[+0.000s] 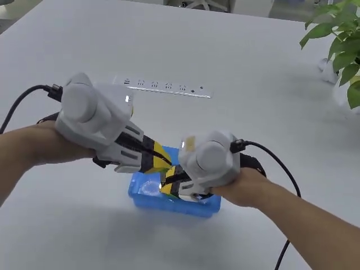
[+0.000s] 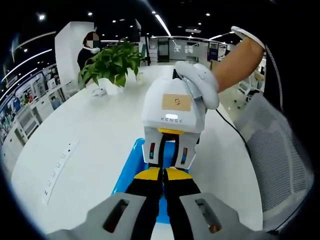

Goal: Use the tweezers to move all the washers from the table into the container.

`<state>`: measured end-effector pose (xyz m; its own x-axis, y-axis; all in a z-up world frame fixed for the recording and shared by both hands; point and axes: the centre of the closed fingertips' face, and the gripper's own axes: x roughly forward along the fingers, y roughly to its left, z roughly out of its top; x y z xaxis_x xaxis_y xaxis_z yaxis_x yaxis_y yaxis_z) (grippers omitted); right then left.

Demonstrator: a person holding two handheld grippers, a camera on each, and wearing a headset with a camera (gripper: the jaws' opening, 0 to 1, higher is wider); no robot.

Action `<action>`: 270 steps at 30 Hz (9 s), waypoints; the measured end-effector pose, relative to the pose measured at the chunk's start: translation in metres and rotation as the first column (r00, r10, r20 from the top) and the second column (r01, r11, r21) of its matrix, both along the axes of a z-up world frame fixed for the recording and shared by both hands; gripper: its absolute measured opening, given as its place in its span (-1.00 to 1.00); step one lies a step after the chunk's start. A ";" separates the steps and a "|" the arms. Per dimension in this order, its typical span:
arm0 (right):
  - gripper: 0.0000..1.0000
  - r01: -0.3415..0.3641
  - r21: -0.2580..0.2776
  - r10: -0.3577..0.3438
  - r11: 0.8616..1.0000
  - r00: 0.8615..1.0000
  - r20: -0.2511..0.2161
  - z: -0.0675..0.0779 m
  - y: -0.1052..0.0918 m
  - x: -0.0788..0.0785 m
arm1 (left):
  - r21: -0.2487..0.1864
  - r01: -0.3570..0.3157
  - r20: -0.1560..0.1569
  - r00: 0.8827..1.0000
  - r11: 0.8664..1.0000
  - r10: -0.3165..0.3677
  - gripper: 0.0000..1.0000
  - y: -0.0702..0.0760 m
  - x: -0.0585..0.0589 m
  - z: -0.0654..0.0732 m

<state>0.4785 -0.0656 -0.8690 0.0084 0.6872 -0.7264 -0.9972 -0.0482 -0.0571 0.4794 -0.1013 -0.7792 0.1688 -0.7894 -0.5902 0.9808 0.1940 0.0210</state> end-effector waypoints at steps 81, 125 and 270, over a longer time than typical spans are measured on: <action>-0.76 -0.042 -0.013 0.042 0.999 0.999 0.011 -0.001 0.001 -0.006 | 0.021 -0.011 0.022 1.000 1.000 0.011 -0.90 0.004 -0.005 0.000; -0.74 0.005 0.127 -0.015 0.992 0.997 0.078 0.070 -0.014 -0.028 | -0.007 0.035 0.100 0.994 0.999 -0.034 -0.91 -0.010 -0.034 0.058; -0.59 -0.067 -0.163 0.077 0.984 0.995 0.056 -0.020 -0.065 -0.115 | 0.337 0.088 -0.004 0.996 0.937 -0.092 -0.74 0.013 -0.116 -0.101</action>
